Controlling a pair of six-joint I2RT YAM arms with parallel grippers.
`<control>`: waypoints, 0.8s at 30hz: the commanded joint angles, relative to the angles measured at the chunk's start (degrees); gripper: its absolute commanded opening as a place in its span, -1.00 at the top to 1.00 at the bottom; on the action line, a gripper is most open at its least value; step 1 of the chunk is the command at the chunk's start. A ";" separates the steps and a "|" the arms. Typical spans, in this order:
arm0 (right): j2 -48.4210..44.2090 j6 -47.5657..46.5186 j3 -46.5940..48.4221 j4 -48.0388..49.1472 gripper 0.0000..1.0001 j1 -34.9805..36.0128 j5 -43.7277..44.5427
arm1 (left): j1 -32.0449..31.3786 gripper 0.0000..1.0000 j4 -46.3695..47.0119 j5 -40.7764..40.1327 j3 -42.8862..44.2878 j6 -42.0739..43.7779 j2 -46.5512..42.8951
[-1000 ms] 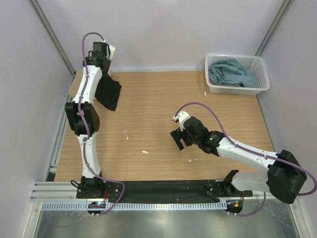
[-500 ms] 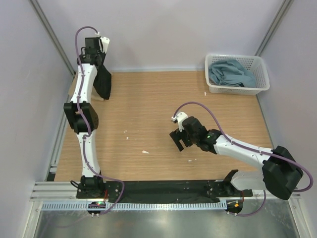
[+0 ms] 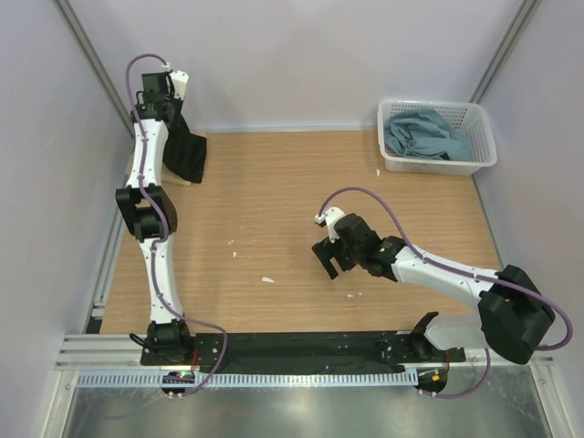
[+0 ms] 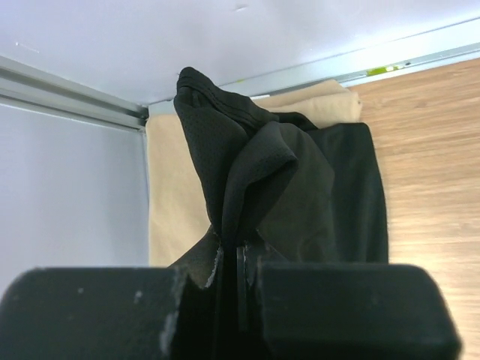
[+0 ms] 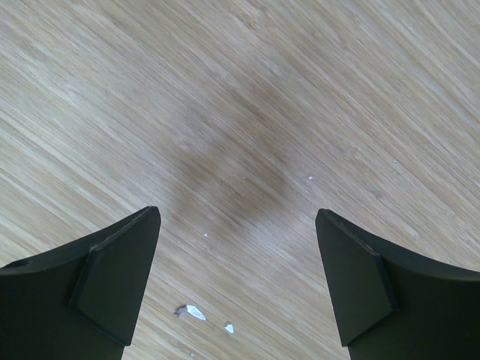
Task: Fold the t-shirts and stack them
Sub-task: Neatly place the folded tshirt to the corner
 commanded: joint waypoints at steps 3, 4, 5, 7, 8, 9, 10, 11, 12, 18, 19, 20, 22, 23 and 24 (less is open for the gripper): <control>1.84 -0.27 3.03 0.26 -0.82 -0.35 -1.39 | 1.90 1.00 4.43 4.25 5.44 0.21 2.92; 2.19 -0.27 3.30 0.17 -0.82 -0.35 -1.39 | 2.07 1.00 5.13 4.34 4.66 0.30 3.01; 2.89 -0.10 3.47 0.17 -0.82 -0.35 -1.56 | 2.16 1.00 7.22 3.90 3.87 0.91 3.01; 3.51 -0.10 3.91 -0.09 -0.82 -0.44 -1.74 | 2.16 1.00 9.43 3.99 1.33 2.84 2.75; 4.04 -0.01 4.09 -0.09 -0.82 -0.35 -1.83 | 2.16 1.00 12.14 3.55 0.27 3.11 2.58; 4.39 -0.01 4.26 -0.18 -0.82 -0.35 -1.74 | 2.16 1.00 13.64 3.02 -0.96 3.81 1.88; 4.83 -0.01 4.53 -0.09 -0.82 -0.44 -1.74 | 2.16 1.00 15.31 2.32 -3.93 4.16 1.52; 5.18 -0.01 4.79 -0.09 -0.83 -0.44 -1.65 | 2.25 1.00 16.81 1.88 -4.48 4.43 1.61; 5.97 0.08 5.31 -0.09 -0.83 -0.53 -1.74 | 2.51 1.00 16.65 1.88 -4.23 4.60 2.13; 8.79 0.43 7.07 0.52 -0.83 -0.88 -2.27 | 4.89 1.00 17.96 1.17 -4.58 3.73 4.07; 9.31 0.43 7.16 0.52 -0.83 -0.96 -2.27 | 5.15 1.00 18.75 1.26 -4.32 3.38 4.50; 9.67 0.34 7.34 0.52 -0.83 -1.14 -2.35 | 5.76 1.00 19.10 1.35 -4.14 2.85 4.68; 10.45 0.69 7.87 0.43 -0.83 -1.40 -2.44 | 6.64 1.00 19.72 2.13 -3.53 1.54 5.21; 10.81 0.87 8.13 0.43 -0.83 -1.41 -2.70 | 6.91 0.76 20.68 2.14 -3.61 0.92 5.56; 10.99 1.04 8.39 0.52 -0.83 -1.75 -2.88 | 7.26 0.40 21.04 1.44 -3.70 0.48 5.56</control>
